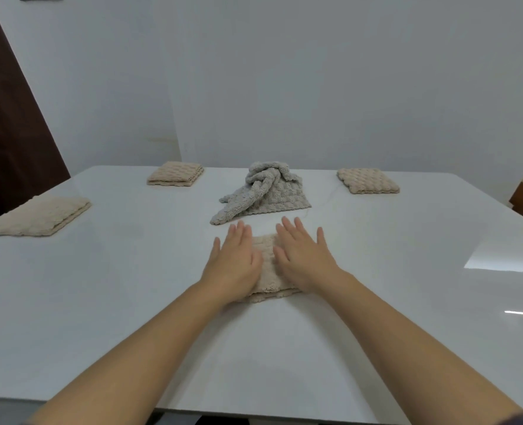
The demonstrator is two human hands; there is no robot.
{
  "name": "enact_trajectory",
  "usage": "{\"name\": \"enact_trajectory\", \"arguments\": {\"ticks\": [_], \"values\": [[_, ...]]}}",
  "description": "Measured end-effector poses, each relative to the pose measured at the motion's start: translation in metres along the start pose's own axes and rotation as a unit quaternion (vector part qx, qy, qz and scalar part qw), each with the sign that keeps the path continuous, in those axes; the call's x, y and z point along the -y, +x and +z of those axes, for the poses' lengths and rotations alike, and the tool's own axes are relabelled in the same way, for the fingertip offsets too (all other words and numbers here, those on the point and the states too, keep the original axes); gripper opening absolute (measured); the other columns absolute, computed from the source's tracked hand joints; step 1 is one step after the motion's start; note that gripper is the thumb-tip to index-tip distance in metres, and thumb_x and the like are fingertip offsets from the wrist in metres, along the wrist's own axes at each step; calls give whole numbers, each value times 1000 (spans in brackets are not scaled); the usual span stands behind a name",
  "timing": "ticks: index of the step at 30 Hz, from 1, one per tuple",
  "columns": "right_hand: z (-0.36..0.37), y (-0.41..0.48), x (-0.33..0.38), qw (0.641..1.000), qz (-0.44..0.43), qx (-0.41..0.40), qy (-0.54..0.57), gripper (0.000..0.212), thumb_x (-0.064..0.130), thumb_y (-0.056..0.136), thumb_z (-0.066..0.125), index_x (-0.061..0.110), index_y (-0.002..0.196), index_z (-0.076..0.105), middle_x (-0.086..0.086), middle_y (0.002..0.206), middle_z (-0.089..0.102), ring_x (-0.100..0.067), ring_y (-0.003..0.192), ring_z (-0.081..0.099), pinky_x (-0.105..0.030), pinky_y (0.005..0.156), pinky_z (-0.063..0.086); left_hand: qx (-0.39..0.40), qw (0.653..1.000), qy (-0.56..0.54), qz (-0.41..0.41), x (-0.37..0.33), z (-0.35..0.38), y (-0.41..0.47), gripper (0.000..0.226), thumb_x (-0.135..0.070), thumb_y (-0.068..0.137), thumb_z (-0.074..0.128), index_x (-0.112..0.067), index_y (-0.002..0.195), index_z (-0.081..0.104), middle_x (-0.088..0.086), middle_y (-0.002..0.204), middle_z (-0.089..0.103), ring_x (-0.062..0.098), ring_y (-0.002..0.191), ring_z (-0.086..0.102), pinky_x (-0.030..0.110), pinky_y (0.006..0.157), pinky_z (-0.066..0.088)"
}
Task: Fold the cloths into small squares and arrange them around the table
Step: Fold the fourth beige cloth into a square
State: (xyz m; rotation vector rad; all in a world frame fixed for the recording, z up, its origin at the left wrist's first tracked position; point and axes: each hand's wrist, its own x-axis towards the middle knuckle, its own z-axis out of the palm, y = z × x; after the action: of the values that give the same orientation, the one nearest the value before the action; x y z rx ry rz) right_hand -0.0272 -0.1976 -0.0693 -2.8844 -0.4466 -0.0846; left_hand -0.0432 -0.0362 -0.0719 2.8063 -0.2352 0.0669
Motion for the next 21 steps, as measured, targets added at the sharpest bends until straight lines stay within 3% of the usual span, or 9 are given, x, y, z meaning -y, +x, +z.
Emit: {"name": "enact_trajectory", "arguments": {"ticks": [2,7,21], "values": [[8,3,-1,998,-31,49,-3,57,37,105,17,16,157,4,3,164,-5,-14,150,-9,-53,119,-6,29,999,26,-21,-8,12,0,60,-34,103,16,-8,154,-3,6,163,-10,17,149,-11,43,121,-4],[8,11,-5,994,-27,105,-19,58,38,105,15,17,157,5,4,165,-2,-14,151,-4,-55,118,-5,59,995,66,-39,-9,19,-1,61,-36,103,13,-8,154,-3,6,163,-9,18,149,-10,43,121,-5],[11,12,-5,995,-16,97,-8,57,36,105,17,17,157,2,3,164,-6,-14,150,-6,-56,118,-4,70,993,87,-46,-2,15,-1,61,-35,102,14,-11,154,-5,3,163,-10,17,149,-11,47,120,-6]]}}
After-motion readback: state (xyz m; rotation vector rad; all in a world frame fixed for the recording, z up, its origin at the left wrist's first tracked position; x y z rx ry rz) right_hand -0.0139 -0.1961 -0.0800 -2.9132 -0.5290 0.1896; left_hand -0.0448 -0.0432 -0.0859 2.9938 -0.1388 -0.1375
